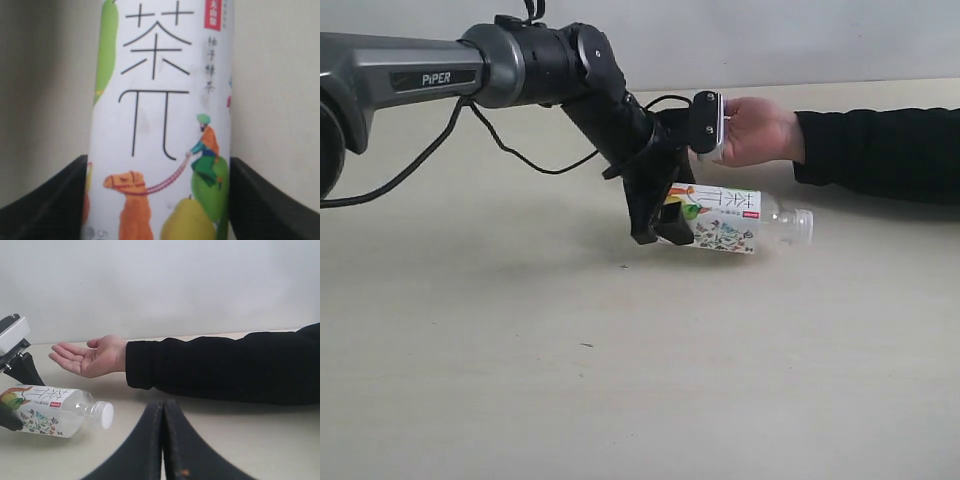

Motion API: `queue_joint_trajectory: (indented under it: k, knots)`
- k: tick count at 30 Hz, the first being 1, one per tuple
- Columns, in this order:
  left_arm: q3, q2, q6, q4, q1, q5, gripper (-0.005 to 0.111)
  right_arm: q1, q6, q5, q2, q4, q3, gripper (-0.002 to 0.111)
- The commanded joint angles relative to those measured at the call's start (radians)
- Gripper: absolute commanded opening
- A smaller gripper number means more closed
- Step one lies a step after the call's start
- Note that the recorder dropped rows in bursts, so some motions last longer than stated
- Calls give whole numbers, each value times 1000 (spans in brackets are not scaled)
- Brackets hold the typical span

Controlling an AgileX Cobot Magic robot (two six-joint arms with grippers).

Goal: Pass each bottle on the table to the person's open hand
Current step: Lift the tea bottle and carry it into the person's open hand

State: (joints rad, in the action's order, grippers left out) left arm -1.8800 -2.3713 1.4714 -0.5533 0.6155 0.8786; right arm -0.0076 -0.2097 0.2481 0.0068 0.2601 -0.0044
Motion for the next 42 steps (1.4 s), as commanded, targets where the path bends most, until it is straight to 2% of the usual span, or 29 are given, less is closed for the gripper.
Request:
queue_joint_trajectory:
  k: [1, 5, 7, 12, 17, 20, 22, 28, 31, 34, 42]
  knots:
    - [4, 80, -113, 0, 24, 59, 0, 3, -1, -3, -7, 1, 4, 0]
    - [4, 150, -307, 0, 76, 60, 0, 3, -1, -3, -7, 1, 4, 0]
    - [4, 186, -414, 0, 105, 10, 0, 3, -1, -3, -7, 1, 4, 0]
    - [4, 233, -1095, 0, 145, -292, 0, 3, -1, -3, -7, 1, 4, 0]
    - [4, 235, -1611, 156, 145, -418, 0, 3, -1, -3, -7, 1, 4, 0]
    - [4, 235, -1834, 264, 145, -451, 0, 5, -1, -3, -7, 1, 4, 0]
    - [4, 233, -1902, 291, 145, -471, 0, 13, -1, -3, -7, 1, 4, 0]
    - [4, 233, -1917, 293, 145, -488, 0, 25, -1, -3, -7, 1, 4, 0]
    - [4, 219, -2043, 350, 145, -536, 0, 25, -1, -3, -7, 1, 4, 0]
    - [4, 161, -2133, 360, 145, -599, 0, 25, -1, -3, -7, 1, 4, 0]
    - [4, 59, -2213, 358, 143, -698, 0, 25, -1, -3, -7, 1, 4, 0]
